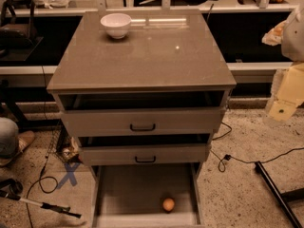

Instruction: Pick orange from bottom drawer and place on counter

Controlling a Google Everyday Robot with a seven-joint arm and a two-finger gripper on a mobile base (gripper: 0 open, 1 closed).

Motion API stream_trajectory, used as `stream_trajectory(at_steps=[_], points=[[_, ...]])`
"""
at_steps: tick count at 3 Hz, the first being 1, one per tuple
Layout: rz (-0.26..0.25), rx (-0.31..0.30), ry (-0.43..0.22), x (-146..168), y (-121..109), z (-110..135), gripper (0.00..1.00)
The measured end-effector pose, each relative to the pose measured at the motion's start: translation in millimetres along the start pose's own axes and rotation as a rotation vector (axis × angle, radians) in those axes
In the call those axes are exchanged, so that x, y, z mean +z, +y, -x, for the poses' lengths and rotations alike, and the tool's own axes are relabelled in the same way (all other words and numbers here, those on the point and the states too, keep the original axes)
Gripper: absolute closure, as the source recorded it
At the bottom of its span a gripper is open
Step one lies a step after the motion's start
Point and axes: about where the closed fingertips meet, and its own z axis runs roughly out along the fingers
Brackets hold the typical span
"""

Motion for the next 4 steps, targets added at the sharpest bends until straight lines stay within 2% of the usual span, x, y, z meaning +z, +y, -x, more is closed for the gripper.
stream_trajectory(at_steps=[1, 2, 3, 4], points=[[0.0, 0.0, 0.0, 0, 0, 0, 0.0], [0.024, 0.012, -0.041, 16, 0, -5, 0.0], [0.125, 0.073, -0.18, 97, 12, -24, 0.0], [0.195, 0.128, -0.325, 163, 24, -29, 0.0]])
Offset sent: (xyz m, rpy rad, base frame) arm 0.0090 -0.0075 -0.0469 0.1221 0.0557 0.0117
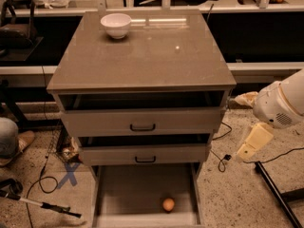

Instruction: Pick orange from bottom drawer and place on counter

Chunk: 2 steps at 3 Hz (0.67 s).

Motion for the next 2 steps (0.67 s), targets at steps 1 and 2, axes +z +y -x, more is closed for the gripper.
stream_trajectory(at_steps=[1, 2], points=[[0.0, -0.001, -0.005, 6, -1, -2, 0.0], [0.015, -0.016, 0.003, 51, -4, -30, 0.0]])
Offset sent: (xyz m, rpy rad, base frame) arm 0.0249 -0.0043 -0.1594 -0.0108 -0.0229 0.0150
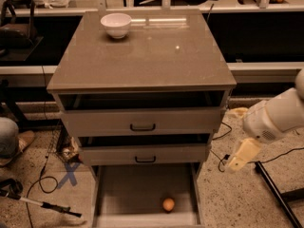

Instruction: Pick orange from bottom drawer and place on counter

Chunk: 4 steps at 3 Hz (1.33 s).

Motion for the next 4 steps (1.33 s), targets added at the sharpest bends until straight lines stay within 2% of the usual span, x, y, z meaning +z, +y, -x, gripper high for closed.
stream_trajectory(at_steps=[1, 2, 3, 4], points=[[-0.004, 0.005, 0.005, 63, -1, -37, 0.0], [-0.003, 0.017, 0.007, 141, 6, -78, 0.0], [-0.003, 0.017, 0.007, 141, 6, -78, 0.0], [-0.012, 0.032, -0.023, 157, -4, -98, 0.0]])
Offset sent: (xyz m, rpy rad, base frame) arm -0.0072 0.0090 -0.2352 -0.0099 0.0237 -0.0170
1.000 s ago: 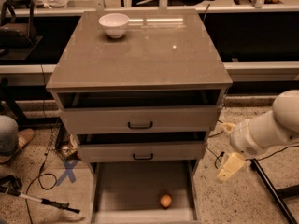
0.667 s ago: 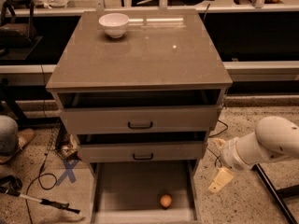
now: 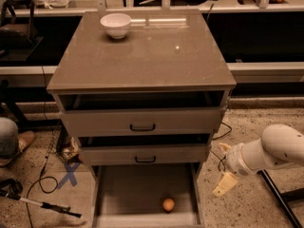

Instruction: Pick orange from bottom drawer and place on counter

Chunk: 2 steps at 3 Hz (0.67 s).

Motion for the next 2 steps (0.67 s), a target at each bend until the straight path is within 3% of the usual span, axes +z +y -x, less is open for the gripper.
stream_trajectory(at_steps=[2], points=[[-0.003, 0.083, -0.043, 83, -39, -82, 0.0]])
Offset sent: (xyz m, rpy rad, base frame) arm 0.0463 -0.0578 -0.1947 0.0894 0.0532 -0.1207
